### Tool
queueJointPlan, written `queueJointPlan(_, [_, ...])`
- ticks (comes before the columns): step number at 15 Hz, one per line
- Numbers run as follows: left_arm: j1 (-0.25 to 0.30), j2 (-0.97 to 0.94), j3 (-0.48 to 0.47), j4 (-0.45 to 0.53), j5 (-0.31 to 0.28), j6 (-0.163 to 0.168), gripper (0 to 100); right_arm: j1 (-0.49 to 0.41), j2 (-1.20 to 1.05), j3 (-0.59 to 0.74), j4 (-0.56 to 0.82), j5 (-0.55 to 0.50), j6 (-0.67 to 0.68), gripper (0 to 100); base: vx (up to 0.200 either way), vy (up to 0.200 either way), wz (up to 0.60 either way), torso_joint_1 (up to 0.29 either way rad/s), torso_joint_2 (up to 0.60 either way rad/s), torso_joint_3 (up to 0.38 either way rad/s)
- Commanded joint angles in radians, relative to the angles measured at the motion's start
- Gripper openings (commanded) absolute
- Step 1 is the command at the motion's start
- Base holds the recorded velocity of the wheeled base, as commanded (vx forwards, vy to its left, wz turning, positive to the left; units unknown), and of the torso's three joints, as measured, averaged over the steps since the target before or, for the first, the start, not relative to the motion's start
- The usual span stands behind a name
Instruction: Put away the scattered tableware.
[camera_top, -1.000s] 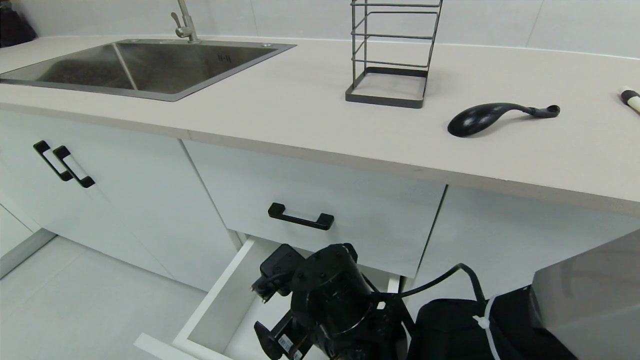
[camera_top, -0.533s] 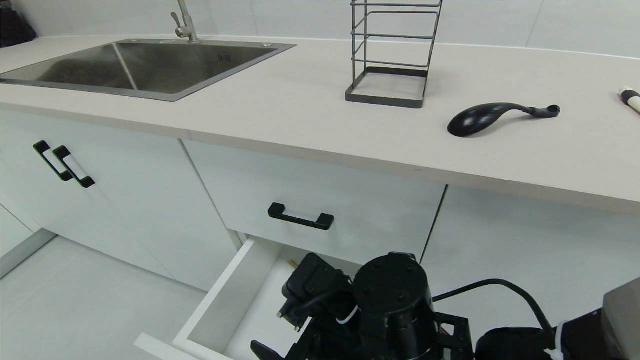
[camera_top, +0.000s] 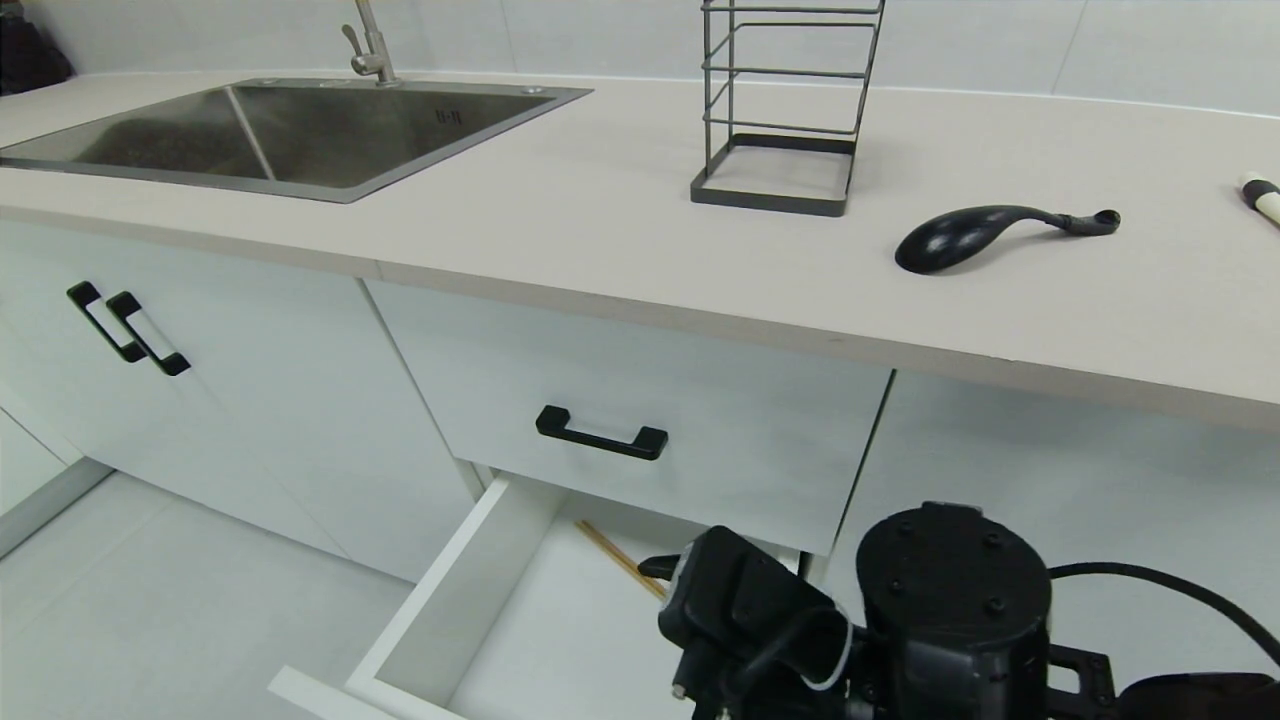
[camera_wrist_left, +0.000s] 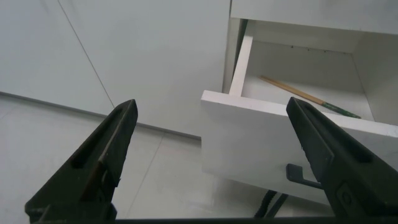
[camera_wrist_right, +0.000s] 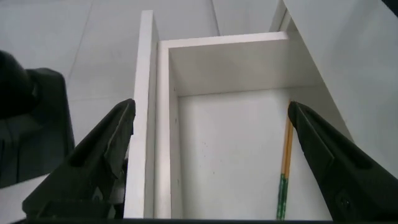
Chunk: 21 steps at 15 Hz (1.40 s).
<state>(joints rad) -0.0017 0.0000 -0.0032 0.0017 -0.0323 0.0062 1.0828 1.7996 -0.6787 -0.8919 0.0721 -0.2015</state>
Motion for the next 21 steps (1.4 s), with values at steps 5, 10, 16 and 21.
queueJointPlan(5, [0.0, 0.0, 0.0, 0.0, 0.0, 0.0, 100, -0.064, -0.126, 0.114, -0.038, 0.054, -0.021, 100, 0.0, 0.0, 0.0, 0.0, 0.0, 0.0])
queueJointPlan(10, [0.0, 0.0, 0.0, 0.0, 0.0, 0.0, 100, -0.092, -0.207, 0.237, -0.07, 0.144, -0.015, 100, 0.0, 0.0, 0.0, 0.0, 0.0, 0.0])
queueJointPlan(16, [0.0, 0.0, 0.0, 0.0, 0.0, 0.0, 100, -0.057, -0.152, 0.294, -0.073, 0.135, -0.019, 100, 0.0, 0.0, 0.0, 0.0, 0.0, 0.0])
queueJointPlan(21, [0.0, 0.0, 0.0, 0.0, 0.0, 0.0, 100, -0.053, -0.128, 0.288, -0.073, 0.123, -0.022, 100, 0.0, 0.0, 0.0, 0.0, 0.0, 0.0])
